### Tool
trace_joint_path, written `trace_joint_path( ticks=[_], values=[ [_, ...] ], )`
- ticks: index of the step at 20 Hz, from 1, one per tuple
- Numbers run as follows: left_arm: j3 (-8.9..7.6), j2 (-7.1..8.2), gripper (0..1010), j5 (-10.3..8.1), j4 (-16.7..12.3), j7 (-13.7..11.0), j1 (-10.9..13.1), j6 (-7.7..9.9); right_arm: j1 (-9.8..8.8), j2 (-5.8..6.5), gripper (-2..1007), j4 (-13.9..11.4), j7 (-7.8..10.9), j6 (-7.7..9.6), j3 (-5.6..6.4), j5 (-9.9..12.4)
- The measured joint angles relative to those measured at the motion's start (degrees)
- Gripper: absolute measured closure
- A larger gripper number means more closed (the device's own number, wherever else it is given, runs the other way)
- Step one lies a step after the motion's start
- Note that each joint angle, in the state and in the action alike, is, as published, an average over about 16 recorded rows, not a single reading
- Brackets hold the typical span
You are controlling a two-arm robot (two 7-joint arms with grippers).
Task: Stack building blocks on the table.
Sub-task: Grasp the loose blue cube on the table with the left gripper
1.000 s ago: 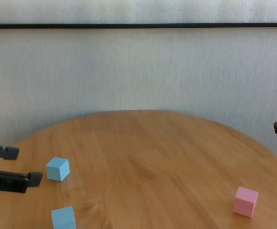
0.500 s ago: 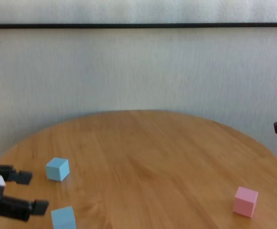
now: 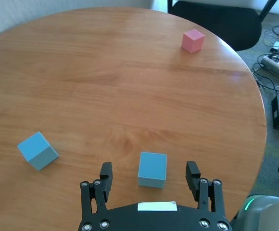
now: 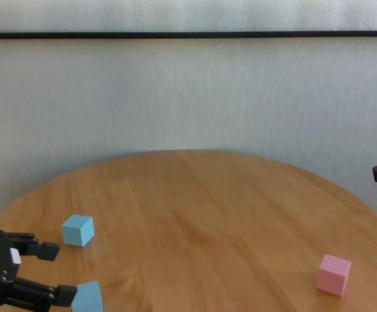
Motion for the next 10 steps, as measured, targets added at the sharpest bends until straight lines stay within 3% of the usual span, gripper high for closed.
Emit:
trace_joint_path(
  ticks=[10],
  values=[
    [2.06, -1.22, 11, 1.22, 2.52, -1.24, -1.99, -1.0, 0.0, 0.0, 0, 0.0, 0.0, 0.0, 0.0, 0.0]
  ],
)
